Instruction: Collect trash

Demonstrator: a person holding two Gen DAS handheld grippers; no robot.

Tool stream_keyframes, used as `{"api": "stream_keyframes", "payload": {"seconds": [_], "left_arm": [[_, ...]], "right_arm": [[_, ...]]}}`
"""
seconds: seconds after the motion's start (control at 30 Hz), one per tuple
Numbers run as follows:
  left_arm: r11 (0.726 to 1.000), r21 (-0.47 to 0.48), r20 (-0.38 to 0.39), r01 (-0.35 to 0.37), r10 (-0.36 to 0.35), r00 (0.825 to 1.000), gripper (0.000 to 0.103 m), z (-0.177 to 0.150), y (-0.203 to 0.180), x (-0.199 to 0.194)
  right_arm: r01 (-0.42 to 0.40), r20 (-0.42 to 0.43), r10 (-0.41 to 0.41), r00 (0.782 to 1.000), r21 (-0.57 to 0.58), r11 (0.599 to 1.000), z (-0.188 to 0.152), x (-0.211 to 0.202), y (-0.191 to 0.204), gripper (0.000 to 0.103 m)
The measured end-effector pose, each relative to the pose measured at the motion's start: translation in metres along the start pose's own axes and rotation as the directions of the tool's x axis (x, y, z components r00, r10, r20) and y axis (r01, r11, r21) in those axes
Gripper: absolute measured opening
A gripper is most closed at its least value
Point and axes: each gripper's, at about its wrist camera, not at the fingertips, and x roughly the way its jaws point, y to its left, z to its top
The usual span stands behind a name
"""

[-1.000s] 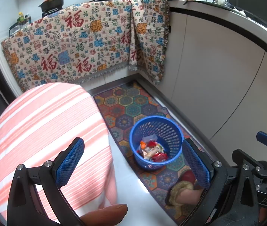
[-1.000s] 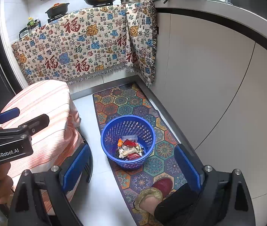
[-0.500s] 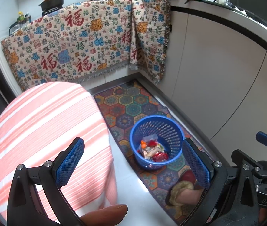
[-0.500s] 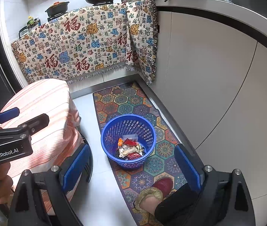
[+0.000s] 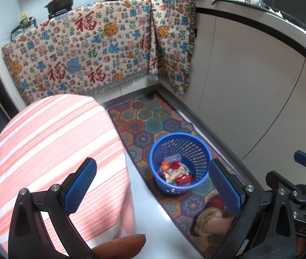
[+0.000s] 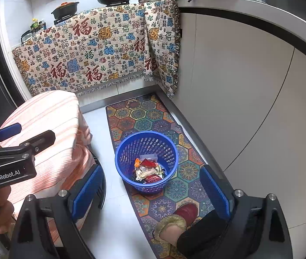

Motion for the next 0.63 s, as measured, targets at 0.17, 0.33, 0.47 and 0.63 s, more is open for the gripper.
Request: {"api": "stream_keyframes", "payload": {"seconds": [0.17,0.33,0.47,0.63], "left_arm": [[1.0,0.0,0.002,-0.005,0.005,1.0,0.103,0.0013,-0.0003,-0.0015],[1.0,0.002,0.0,-0.003,0.003,1.0,0.103,0.0028,-0.0005,-0.0013],[1.0,0.005,0.002,0.023,-0.023,1.0,0.103,0.0033,-0.0003,-0.0015],[1.0,0.006,0.024,0.024,-0.025,0.999,0.103,0.0026,-0.0029,-0.0046]], "right_arm": [[-0.001,0.004,0.001,1.0,0.0,1.0,-0.0008,-0.0021,0.0024,0.093],[0.001,0.004,-0.001,1.0,0.002,1.0,0.0003,-0.0035,0.0016,0.093],[0.003,0.003,-0.003,1.0,0.006,1.0,0.0006,-0.0045,0.0008,0.093],[0.011,0.004,-0.011,1.0,0.017,1.0,0.0012,-0.0055,-0.002,0.093]]}}
